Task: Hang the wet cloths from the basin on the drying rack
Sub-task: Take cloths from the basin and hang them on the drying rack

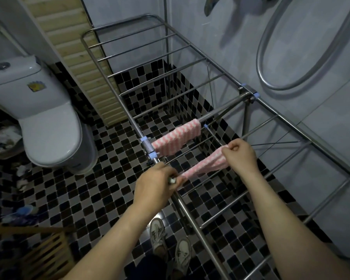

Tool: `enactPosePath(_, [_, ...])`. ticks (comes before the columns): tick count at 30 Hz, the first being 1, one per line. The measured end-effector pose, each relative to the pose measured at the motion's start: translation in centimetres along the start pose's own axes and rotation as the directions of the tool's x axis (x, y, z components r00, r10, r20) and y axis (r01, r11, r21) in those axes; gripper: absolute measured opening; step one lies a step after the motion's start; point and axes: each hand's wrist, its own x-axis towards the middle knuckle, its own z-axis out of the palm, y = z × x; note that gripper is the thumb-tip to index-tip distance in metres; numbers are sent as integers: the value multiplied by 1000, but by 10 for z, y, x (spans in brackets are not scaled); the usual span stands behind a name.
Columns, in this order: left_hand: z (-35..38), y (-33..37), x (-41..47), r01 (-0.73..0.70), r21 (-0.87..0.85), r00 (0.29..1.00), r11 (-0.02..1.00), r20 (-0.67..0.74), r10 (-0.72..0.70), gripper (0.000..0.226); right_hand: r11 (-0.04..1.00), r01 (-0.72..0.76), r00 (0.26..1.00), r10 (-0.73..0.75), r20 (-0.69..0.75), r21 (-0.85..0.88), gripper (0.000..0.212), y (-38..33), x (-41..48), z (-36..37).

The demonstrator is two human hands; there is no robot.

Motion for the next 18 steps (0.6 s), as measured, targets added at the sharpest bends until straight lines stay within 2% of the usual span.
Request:
enactPosePath(4, [5, 5, 9, 91, 62, 991, 994, 92, -96, 29, 996, -27, 999, 23, 44, 85, 7, -2, 0, -4])
enactPosePath(8, [0, -2, 8, 102, 106, 991, 989, 72, -110, 22, 989, -42, 994, 27, 106, 142, 9, 0, -1, -6])
enactPosePath(10, [-2, -2, 6, 92, 124, 992, 988, 76, -102, 22, 993, -21, 996, 11, 85, 118, 7, 0, -2, -5])
enactPosePath(13, [-5, 1, 5, 57, 150, 993, 987, 93, -72, 22, 999, -4, 1000, 5, -19, 47, 7, 0, -3, 0])
enactPosePath(16, [-10, 2, 3, 107, 95, 985, 990, 122, -119, 19, 1000, -9, 997, 8, -80, -12, 9, -4, -7, 3])
enactPosePath(18, [-18, 3, 1, 221, -92, 969, 971, 132, -208, 12, 999, -20, 996, 17, -91, -33, 10, -10, -10, -1])
